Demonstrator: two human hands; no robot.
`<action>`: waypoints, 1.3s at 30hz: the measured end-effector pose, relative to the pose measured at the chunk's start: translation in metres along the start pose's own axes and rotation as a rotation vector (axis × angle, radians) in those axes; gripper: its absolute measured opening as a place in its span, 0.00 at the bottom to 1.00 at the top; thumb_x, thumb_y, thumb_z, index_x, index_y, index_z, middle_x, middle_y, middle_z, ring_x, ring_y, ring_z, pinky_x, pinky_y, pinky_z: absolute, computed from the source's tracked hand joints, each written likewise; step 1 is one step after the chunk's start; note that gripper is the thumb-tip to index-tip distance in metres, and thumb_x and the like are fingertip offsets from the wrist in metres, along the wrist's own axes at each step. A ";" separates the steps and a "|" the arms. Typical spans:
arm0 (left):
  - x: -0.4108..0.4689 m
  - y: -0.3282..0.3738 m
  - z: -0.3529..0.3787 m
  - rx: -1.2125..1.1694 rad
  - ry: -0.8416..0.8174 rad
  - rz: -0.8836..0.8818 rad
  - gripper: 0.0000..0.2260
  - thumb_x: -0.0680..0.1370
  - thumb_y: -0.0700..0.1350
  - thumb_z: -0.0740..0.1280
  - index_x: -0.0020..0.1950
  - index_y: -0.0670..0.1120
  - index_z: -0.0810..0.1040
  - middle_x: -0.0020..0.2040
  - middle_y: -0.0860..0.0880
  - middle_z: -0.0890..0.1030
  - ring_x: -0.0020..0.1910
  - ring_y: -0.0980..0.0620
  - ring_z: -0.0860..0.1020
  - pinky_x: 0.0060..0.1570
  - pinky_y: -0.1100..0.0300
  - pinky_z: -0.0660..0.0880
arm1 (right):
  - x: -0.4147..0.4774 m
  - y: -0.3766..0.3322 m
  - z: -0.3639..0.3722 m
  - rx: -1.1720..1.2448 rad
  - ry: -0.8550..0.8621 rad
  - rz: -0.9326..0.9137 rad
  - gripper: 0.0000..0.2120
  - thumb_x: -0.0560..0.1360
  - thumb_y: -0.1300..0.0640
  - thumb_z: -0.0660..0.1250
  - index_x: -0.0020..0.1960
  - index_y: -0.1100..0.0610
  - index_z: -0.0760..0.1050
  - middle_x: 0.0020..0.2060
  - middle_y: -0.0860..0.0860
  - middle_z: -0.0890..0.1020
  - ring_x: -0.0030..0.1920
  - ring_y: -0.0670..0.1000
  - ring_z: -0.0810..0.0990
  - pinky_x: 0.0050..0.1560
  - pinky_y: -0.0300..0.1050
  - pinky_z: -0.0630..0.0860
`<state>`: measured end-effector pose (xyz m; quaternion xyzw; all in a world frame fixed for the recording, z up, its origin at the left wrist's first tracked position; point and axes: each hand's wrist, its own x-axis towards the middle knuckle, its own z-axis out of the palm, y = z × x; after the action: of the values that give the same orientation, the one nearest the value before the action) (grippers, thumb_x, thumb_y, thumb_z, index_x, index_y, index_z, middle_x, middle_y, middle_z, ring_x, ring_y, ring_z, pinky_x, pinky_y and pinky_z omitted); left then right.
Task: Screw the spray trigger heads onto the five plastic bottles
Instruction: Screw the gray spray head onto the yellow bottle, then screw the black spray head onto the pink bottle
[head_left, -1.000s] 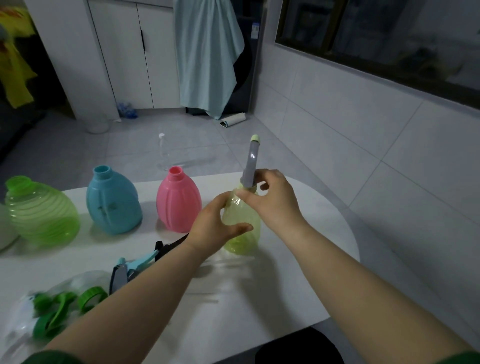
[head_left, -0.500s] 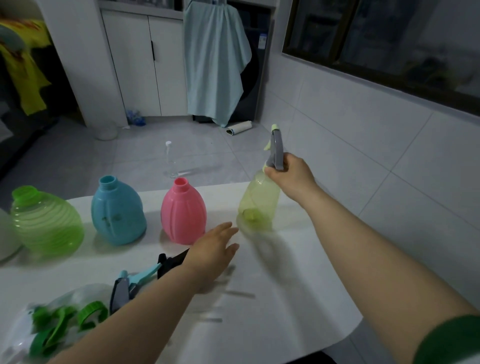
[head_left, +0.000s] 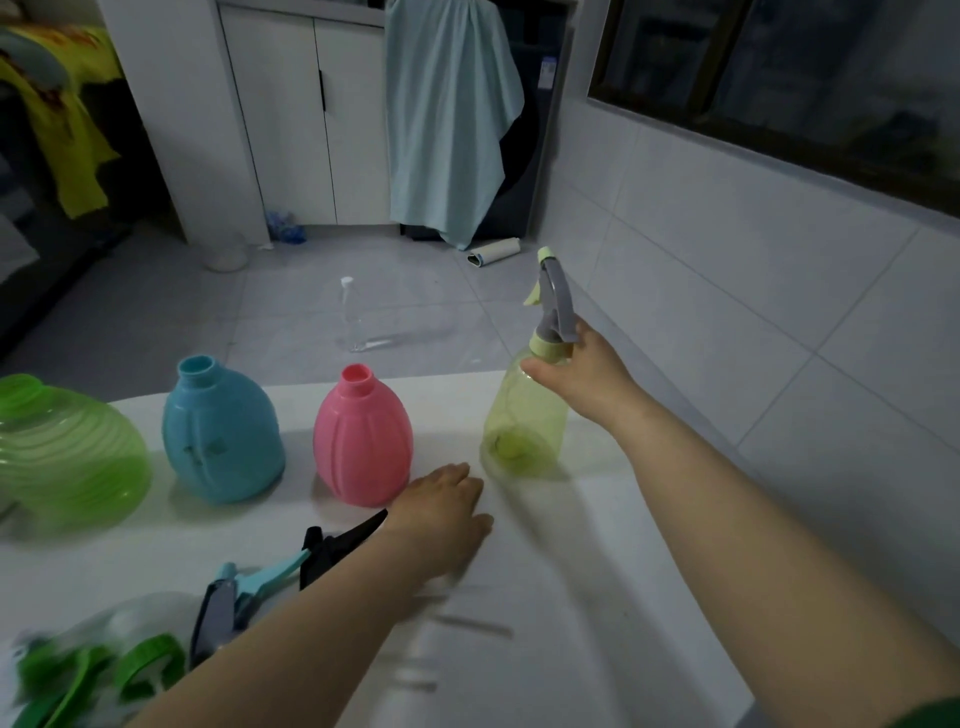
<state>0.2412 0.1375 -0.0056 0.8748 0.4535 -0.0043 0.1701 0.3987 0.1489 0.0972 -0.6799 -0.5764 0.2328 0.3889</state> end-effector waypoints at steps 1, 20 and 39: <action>0.000 0.000 -0.001 0.007 0.014 -0.004 0.18 0.77 0.50 0.54 0.65 0.43 0.64 0.72 0.43 0.61 0.71 0.47 0.58 0.67 0.53 0.57 | 0.000 0.000 0.000 -0.003 0.002 -0.005 0.15 0.69 0.55 0.67 0.52 0.51 0.66 0.44 0.48 0.72 0.44 0.49 0.71 0.40 0.41 0.67; -0.138 -0.051 -0.027 -0.293 0.578 -0.016 0.10 0.67 0.43 0.64 0.45 0.43 0.80 0.44 0.44 0.83 0.44 0.47 0.80 0.46 0.63 0.70 | -0.079 -0.026 0.011 0.009 0.436 -0.232 0.14 0.68 0.62 0.68 0.51 0.61 0.69 0.47 0.54 0.72 0.43 0.52 0.70 0.39 0.34 0.62; -0.221 -0.121 -0.004 -0.034 0.513 -0.354 0.34 0.76 0.60 0.39 0.52 0.41 0.79 0.51 0.41 0.83 0.50 0.40 0.80 0.55 0.56 0.60 | -0.124 -0.056 0.153 -0.937 -0.596 -0.340 0.14 0.70 0.60 0.63 0.54 0.62 0.69 0.54 0.60 0.75 0.55 0.59 0.71 0.49 0.50 0.68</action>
<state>0.0144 0.0284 -0.0016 0.7519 0.6270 0.1945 0.0615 0.2203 0.0712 0.0356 -0.5826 -0.8036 0.0683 -0.1006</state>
